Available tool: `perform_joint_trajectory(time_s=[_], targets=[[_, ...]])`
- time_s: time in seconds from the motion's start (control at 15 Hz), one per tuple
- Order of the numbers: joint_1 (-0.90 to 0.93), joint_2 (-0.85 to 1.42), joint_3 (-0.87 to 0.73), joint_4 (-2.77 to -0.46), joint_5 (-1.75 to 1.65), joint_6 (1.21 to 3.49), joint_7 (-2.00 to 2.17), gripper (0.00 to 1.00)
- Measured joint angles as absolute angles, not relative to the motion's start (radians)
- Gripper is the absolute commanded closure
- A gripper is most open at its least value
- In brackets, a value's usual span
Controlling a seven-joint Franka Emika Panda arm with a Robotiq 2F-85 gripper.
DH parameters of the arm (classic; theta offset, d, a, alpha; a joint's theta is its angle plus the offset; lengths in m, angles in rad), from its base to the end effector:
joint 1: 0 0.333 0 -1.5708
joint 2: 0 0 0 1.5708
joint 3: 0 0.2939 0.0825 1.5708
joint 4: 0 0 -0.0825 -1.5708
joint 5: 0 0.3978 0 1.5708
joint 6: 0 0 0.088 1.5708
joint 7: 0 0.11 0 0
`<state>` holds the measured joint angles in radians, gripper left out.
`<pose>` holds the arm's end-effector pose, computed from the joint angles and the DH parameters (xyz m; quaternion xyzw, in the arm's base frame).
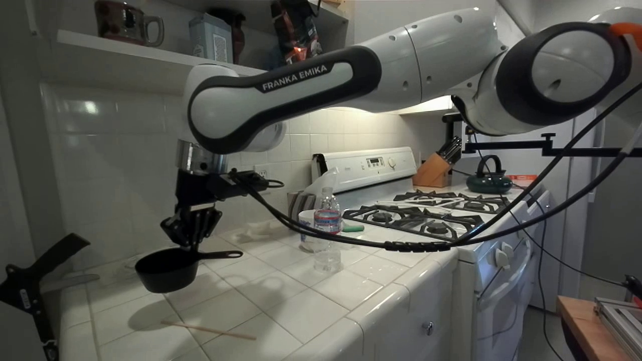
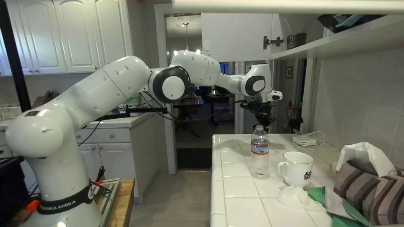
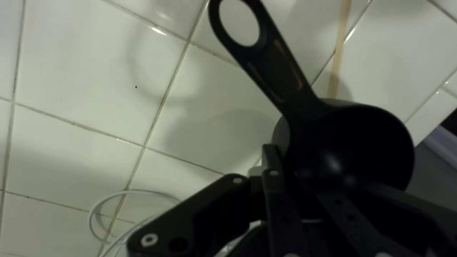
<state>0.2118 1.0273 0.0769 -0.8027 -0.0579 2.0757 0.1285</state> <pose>0.7868 0.2008 0.3079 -0.9900 -0.0678 -0.1201 0.0290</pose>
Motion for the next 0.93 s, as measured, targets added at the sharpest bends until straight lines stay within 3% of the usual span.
perform_joint_trajectory(time_s=[0.53,0.6,0.67,0.93], targets=[[0.205,1.106,0.080,-0.717,-0.046,1.993,0.169,0.99],[0.205,1.111,0.083,-0.710,-0.046,1.987,0.170,0.72],[0.205,1.117,0.086,-0.703,-0.045,1.982,0.170,0.71],[0.203,1.121,0.103,-0.691,-0.041,1.972,0.170,0.45]])
